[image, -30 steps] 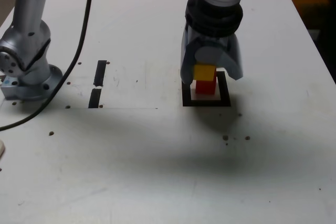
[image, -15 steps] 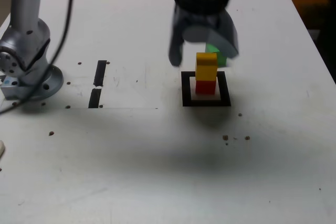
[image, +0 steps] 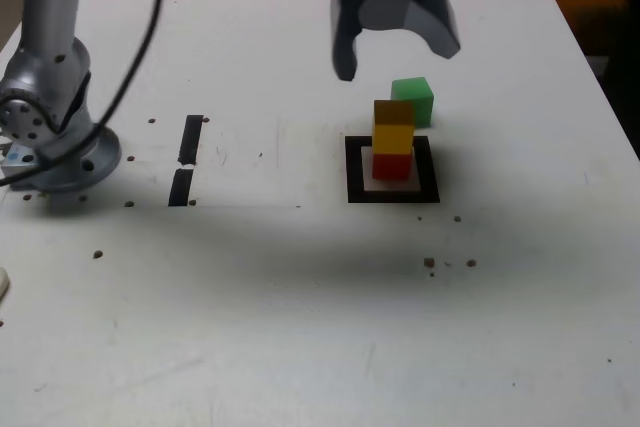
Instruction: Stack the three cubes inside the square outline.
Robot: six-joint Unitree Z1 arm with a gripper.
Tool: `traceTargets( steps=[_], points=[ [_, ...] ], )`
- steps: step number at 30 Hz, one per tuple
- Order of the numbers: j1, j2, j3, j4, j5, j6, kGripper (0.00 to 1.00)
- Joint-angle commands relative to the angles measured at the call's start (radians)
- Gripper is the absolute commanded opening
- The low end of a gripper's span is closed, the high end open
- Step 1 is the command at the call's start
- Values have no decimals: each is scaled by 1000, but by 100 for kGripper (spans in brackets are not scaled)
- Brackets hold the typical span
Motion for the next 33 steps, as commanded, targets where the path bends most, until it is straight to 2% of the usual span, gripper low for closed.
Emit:
traceTargets(
  steps=[1,8,15,24,33],
  points=[
    [21,27,-23,4,7,8,99],
    [74,111,-71,5,-6,43,99],
    [88,149,-19,0,-6,62,99],
    [63,240,-75,2,16,38,99],
    [67,314,-137,1,19,47,91]
  ],
)
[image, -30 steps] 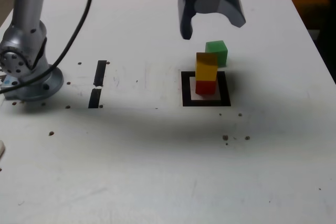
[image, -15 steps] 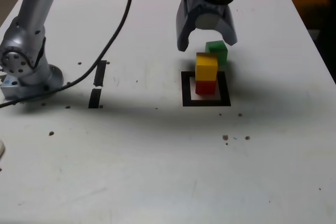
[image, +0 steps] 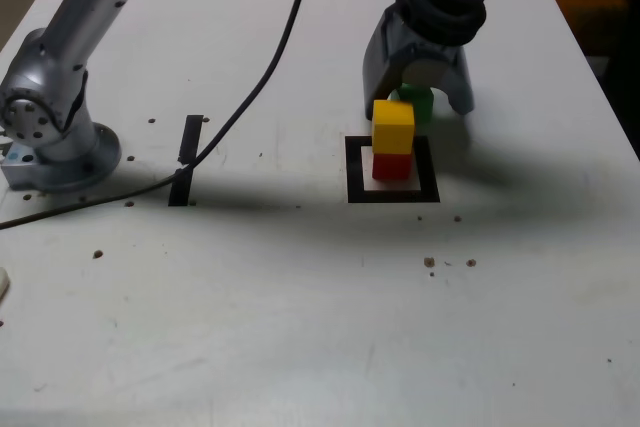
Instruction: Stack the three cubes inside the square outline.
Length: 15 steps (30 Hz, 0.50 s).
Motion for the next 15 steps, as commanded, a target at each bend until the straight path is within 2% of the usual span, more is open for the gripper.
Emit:
traceTargets(
  steps=[1,4,9,15],
  points=[
    [2,10,-7,2,-2,1,89],
    [7,15,-16,3,-10,2,79],
    [14,18,-39,-8,-40,-22,46],
    [29,28,-47,-20,-80,7,32]
  ],
)
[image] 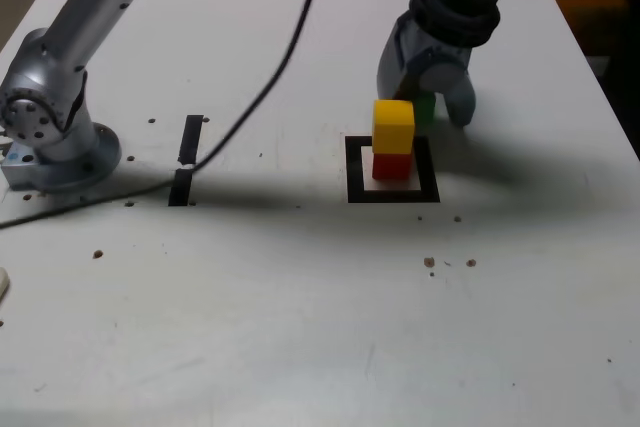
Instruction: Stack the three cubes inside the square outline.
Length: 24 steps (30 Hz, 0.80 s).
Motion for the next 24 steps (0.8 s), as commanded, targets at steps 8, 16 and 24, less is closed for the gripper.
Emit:
traceTargets(
  steps=[8,16,24],
  points=[
    [11,-1,-4,-7,-5,8,16],
    [15,-33,-127,89,40,9,7],
    [8,-106,-287,279,78,10,7]
  ],
)
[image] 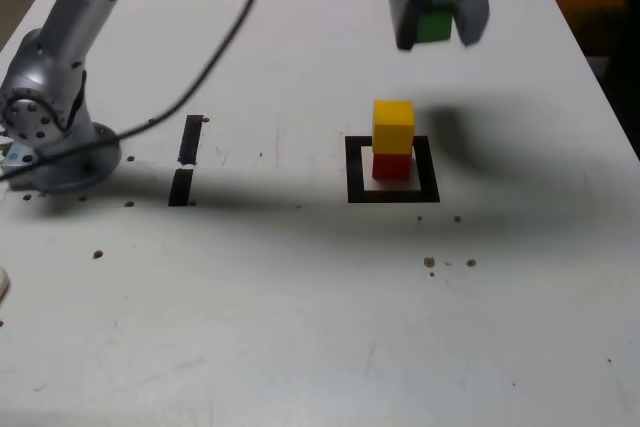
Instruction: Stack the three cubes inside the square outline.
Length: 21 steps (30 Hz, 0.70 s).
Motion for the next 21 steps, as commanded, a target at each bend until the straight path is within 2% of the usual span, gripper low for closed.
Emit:
traceTargets(
  steps=[1,8,16,21],
  points=[
    [-10,-19,-8,27,6,1,7],
    [-93,-88,-2,61,25,7,7],
    [-231,-164,135,64,-8,-64,7],
    [-299,-236,216,63,23,-80,10]
  ],
)
